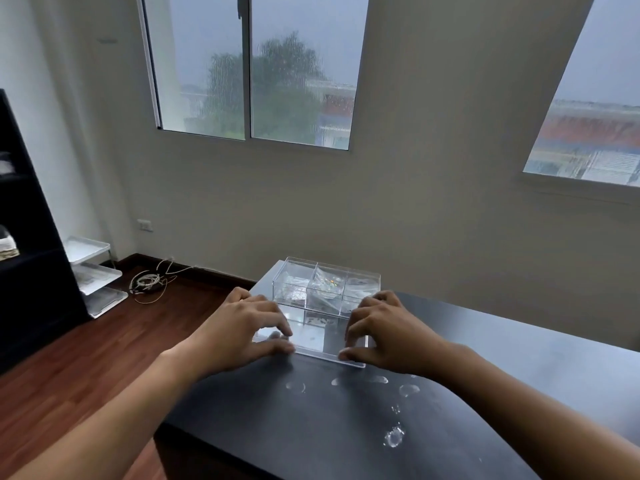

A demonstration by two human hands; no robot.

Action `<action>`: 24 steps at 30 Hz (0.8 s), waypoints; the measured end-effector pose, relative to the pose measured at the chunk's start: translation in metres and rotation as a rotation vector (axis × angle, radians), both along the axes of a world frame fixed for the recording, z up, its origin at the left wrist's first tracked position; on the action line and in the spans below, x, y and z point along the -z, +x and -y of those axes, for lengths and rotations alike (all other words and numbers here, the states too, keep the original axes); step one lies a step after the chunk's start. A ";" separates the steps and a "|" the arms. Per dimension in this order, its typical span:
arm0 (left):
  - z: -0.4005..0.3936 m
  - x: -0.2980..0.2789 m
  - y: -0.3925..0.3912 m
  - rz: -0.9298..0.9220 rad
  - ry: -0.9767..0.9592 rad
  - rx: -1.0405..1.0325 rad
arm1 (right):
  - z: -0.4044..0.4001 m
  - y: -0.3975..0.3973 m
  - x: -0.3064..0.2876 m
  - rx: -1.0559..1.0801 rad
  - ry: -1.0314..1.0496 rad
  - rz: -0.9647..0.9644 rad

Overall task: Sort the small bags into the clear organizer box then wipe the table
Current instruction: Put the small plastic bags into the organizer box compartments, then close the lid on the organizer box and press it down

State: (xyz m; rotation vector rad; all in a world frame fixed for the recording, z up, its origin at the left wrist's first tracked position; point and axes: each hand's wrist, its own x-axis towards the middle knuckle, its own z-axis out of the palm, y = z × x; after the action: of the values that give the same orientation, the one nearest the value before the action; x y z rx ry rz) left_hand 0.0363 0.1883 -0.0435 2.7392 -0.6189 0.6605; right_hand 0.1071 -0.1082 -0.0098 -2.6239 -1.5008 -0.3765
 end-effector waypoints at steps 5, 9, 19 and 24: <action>-0.001 0.004 -0.008 -0.082 -0.101 0.056 | -0.003 -0.008 -0.002 -0.041 -0.034 -0.042; 0.004 -0.003 -0.014 -0.089 -0.125 0.057 | -0.006 -0.017 -0.009 -0.074 -0.040 0.005; 0.016 -0.079 -0.026 -0.199 -0.354 0.139 | 0.000 -0.032 -0.030 -0.075 0.383 0.244; 0.015 -0.080 -0.015 -0.058 -0.746 -0.004 | -0.003 -0.025 -0.055 0.052 0.754 -0.042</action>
State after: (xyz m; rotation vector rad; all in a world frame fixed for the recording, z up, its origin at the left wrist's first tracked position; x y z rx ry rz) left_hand 0.0209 0.1732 0.0366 2.0523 -0.2697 0.6436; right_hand 0.0816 -0.1052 0.0448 -2.0466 -0.9987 -0.7180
